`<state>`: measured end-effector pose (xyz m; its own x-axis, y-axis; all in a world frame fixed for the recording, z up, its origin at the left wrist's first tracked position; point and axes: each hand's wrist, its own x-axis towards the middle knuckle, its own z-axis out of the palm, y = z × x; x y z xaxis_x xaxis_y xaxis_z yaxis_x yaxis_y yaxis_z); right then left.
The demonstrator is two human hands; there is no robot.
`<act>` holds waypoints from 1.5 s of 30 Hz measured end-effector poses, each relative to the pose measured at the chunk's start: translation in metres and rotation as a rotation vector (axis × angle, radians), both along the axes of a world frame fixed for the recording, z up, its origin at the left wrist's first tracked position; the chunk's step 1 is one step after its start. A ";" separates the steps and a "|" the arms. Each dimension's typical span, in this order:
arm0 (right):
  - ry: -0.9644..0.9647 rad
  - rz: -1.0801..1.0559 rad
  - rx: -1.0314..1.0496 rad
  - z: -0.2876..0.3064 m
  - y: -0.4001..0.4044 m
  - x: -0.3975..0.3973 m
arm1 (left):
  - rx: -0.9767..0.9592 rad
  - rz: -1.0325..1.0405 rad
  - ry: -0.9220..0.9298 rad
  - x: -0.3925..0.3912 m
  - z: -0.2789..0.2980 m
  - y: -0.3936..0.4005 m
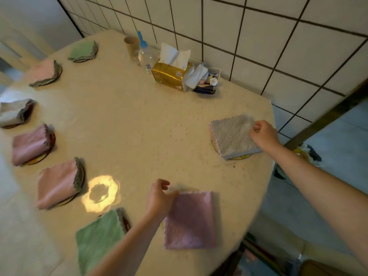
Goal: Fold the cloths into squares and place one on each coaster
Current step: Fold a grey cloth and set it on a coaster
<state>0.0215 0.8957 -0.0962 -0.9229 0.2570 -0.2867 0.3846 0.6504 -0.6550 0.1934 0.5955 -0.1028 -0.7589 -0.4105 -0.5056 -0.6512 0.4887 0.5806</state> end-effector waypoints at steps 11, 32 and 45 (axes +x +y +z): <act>-0.212 -0.145 -0.226 0.000 0.002 -0.014 | 0.018 0.102 -0.184 0.064 0.007 0.009; -0.319 -0.506 -1.060 -0.002 -0.018 0.010 | 0.948 0.755 -0.052 0.088 0.001 0.015; -0.285 -0.548 -0.997 -0.008 -0.015 0.020 | 0.838 0.753 -0.165 0.099 0.006 0.024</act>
